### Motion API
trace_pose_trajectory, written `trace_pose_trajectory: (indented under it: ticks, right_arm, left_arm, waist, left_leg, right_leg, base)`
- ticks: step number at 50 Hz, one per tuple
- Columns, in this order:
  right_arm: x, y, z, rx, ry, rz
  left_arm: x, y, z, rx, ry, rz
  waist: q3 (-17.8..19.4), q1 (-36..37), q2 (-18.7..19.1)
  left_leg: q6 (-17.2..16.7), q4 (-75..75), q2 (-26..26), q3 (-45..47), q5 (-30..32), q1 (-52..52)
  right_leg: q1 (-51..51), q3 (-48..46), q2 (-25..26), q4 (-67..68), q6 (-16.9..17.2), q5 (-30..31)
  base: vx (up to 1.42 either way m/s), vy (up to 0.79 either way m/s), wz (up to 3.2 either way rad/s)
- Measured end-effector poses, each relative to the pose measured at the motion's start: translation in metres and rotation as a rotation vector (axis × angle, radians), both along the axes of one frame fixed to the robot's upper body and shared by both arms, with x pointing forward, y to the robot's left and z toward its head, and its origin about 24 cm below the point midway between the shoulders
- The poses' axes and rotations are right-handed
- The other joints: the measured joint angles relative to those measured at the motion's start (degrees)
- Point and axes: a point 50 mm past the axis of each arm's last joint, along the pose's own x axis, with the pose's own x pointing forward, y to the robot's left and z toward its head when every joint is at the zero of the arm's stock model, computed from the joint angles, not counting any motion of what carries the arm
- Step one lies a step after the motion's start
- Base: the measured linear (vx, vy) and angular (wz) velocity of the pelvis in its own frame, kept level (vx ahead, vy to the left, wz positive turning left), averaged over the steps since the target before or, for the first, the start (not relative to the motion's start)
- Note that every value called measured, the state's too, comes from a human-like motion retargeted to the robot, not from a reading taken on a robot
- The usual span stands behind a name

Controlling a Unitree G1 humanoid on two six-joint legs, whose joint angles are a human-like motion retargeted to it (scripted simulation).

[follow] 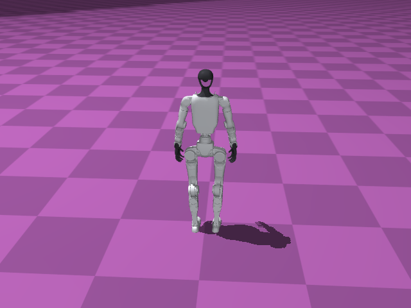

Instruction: Walk

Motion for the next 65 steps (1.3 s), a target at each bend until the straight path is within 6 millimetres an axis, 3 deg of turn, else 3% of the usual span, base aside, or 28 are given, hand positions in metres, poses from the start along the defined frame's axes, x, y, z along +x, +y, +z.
trace_pose_trajectory:
  ticks: [16, 25, 30, 32, 35, 42, 46, 49, 53, 57, 60, 65]
  right_arm:
    - [0.022, -0.004, 0.007, -0.002, -0.056, 0.042]
    - [0.023, -0.01, 0.009, -0.012, -0.084, -0.005]
    - [0.009, -0.013, 0.005, -0.018, -0.047, -0.061]
    - [0.005, -0.015, 0.004, -0.024, -0.027, -0.077]
    - [-0.006, -0.013, 0.001, -0.019, 0.012, -0.103]
    - [-0.037, -0.008, -0.006, -0.009, 0.117, -0.148]
    - [-0.047, -0.009, -0.008, -0.014, 0.156, -0.154]
    - [-0.048, -0.011, -0.007, -0.028, 0.16, -0.133]
    - [-0.036, -0.014, -0.005, -0.046, 0.122, -0.083]
    - [-0.01, -0.018, 0.001, -0.068, 0.031, -0.038]
    - [0.014, -0.021, 0.008, -0.09, -0.051, -0.01]
    - [0.065, -0.012, 0.025, -0.076, -0.215, 0.032]
  left_arm:
    - [0.014, -0.002, 0.002, -0.031, -0.045, 0.038]
    - [0.029, 0.007, 0.006, -0.004, -0.067, 0.054]
    - [0.03, 0.007, 0.006, 0.008, -0.053, 0.059]
    - [0.036, 0.005, 0.006, 0.008, -0.064, 0.056]
    - [0.04, 0.001, 0.006, 0.011, -0.073, 0.032]
    - [0.046, -0.007, 0.007, 0.005, -0.094, -0.02]
    - [0.046, -0.011, 0.006, -0.013, -0.095, -0.004]
    - [0.039, -0.013, 0.004, -0.023, -0.078, 0.02]
    - [0.026, -0.009, 0.001, -0.018, -0.046, 0.042]
    - [0.021, -0.001, 0.002, 0.001, -0.042, 0.04]
    - [0.022, 0.007, 0.005, 0.024, -0.051, 0.05]
    - [0.028, 0.028, 0.012, 0.071, -0.079, 0.107]
  waist:
    - [2.1, 0.6, -1.9]
    - [4.4, -3.0, -6.2]
    - [5.1, -6.6, -6.4]
    - [4.6, -7.4, -3.5]
    - [5.0, -8.4, -1.1]
    - [4.8, -8.9, -0.3]
    - [4.6, -8.5, 0.6]
    - [5.0, -7.6, 1.4]
    - [5.3, -5.6, 4.6]
    - [3.7, -2.2, 7.8]
    - [2.3, 1.0, 8.0]
    - [2.1, 3.8, 3.3]
  left_leg:
    - [1.4, 8.8, -2.8, -0.7, -5.6, -4.4]
    - [2.9, 9.0, -9.2, -3.1, -8.4, -2.5]
    - [2.7, 4.2, -10.2, -5.6, -7.5, 0.6]
    - [2.0, -4.3, -6.9, -7.0, -4.2, 3.8]
    - [1.2, -4.1, -4.1, -7.6, -5.5, 4.8]
    - [-0.7, -3.9, -2.6, -6.5, -6.7, 8.7]
    - [-2.5, 2.6, -1.1, -5.6, -7.2, 10.2]
    - [-4.4, 16.5, 0.2, -5.7, -7.1, 8.1]
    - [-7.7, 48.5, 5.9, -4.1, -4.5, -2.6]
    - [-6.4, 72.1, 13.0, -3.7, -4.3, -16.1]
    - [-3.6, 79.4, 15.4, -3.9, -10.2, -25.7]
    - [-1.0, 68.8, 12.2, -1.7, -16.3, -36.3]
  right_leg:
    - [-7.4, -0.2, -3.0, 15.8, -0.5, -9.3]
    - [-23.6, -0.4, -11.4, 50.0, -2.8, -18.9]
    - [-33.9, 0.2, -12.4, 54.5, -2.9, -18.3]
    - [-37.5, -1.4, -9.6, 49.1, -2.8, -16.2]
    - [-40.0, -2.7, -6.7, 38.9, -1.5, -12.7]
    - [-44.2, -2.2, -5.0, 26.9, 0.8, -8.7]
    - [-42.8, -2.7, -4.0, 30.5, -0.8, -5.6]
    - [-39.5, -2.5, -1.9, 33.9, -2.6, -4.5]
    - [-34.0, -3.9, 3.8, 35.2, -5.5, -5.4]
    - [-28.8, -4.9, 10.0, 31.5, -7.5, -6.7]
    - [-23.8, -3.6, 12.8, 27.3, -7.7, -7.6]
    - [-11.5, 1.0, 11.3, 17.2, -6.6, -8.7]
  base:
    - [0.03, 0.03, 0.04]
    - [0.14, 0.04, 0.29]
    - [0.25, -0.03, 0.36]
    - [0.32, -0.07, 0.25]
    - [0.34, -0.09, 0.24]
    - [0.41, -0.11, 0.19]
    - [0.56, -0.13, 0.09]
    - [0.6, -0.13, -0.1]
    - [0.52, -0.08, -0.2]
    - [0.52, -0.04, -0.4]
    - [0.56, -0.02, -0.48]
    - [0.62, -0.01, -0.25]
